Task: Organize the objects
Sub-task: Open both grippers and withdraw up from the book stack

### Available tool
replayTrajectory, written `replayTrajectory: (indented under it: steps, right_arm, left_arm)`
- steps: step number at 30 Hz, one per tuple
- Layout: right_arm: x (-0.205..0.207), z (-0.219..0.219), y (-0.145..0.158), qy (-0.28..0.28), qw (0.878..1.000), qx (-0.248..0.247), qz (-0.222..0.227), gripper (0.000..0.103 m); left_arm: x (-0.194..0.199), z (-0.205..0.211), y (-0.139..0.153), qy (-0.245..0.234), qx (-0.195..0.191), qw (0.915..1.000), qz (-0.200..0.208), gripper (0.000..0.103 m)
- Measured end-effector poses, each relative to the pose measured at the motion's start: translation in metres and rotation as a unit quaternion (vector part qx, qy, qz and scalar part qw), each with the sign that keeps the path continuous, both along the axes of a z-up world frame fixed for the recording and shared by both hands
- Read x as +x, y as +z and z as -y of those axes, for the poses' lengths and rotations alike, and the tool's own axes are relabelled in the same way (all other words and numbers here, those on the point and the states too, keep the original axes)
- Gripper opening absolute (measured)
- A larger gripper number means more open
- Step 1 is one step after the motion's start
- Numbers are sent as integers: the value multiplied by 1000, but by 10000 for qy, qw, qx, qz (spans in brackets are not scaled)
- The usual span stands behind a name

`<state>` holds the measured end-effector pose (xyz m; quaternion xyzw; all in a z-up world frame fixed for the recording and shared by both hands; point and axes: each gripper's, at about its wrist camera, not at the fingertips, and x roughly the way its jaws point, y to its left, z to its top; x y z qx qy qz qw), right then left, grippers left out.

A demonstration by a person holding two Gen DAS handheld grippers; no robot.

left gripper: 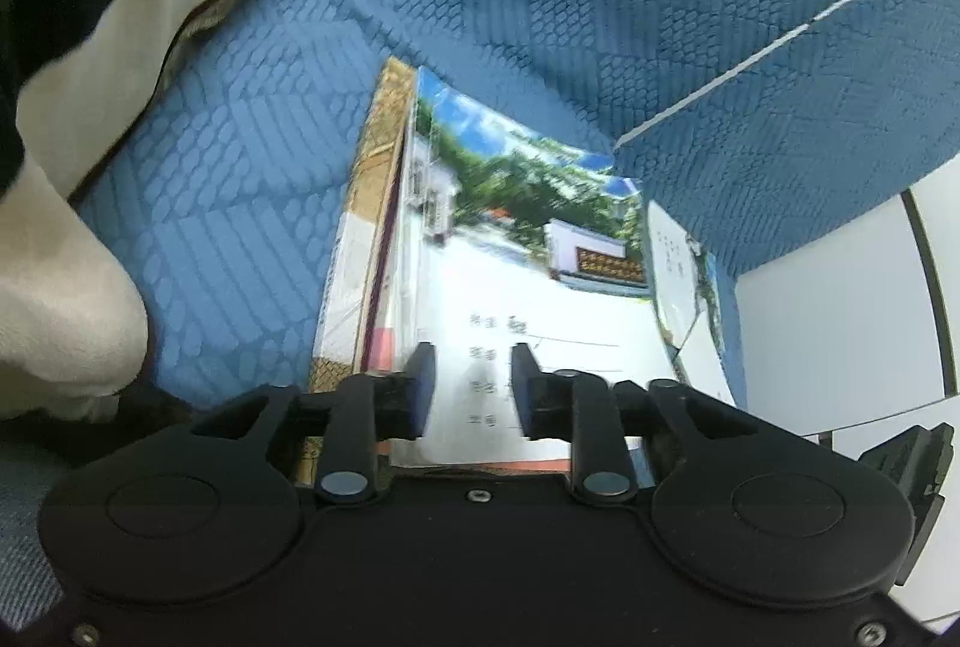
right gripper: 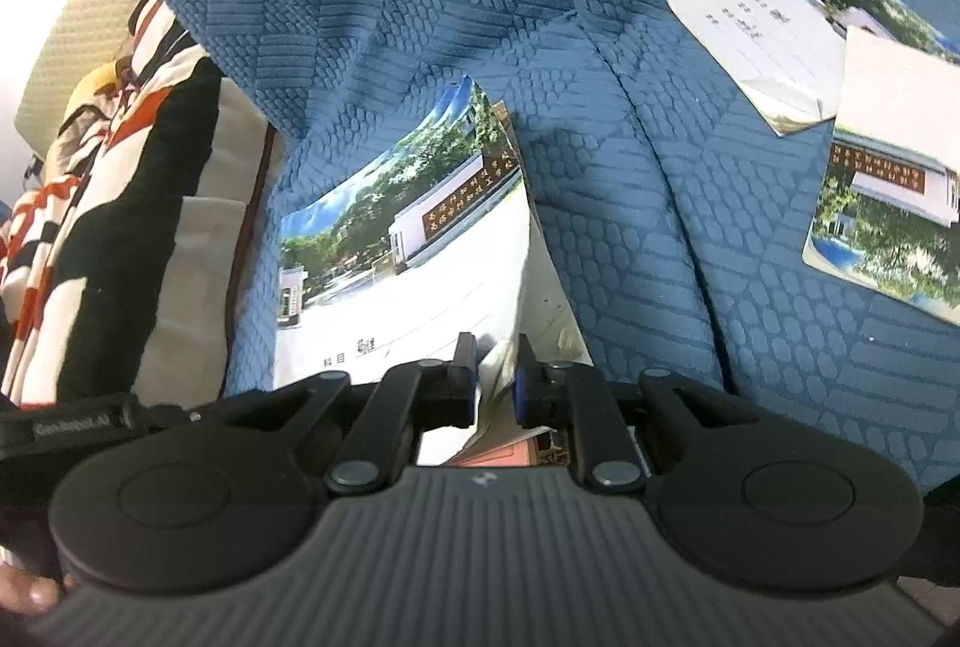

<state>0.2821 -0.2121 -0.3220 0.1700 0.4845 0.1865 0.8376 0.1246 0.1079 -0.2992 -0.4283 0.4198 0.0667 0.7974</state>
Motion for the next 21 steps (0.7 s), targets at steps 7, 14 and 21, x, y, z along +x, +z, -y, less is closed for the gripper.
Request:
replayTrajectory:
  steps: [7,14,21]
  right_arm:
    - [-8,1,17,165,9996,-125,212,57]
    - [-19,11,49,226,9974,-17,677,77]
    - [-31,27,91,267,9944,11,1021,77]
  left_arm:
    - [-5,7,36,-97,358,9989,275,40]
    - [-12,22,80,-196,694,9959,540,44]
    - [-19,50,121,-367,1076,9906,755,52]
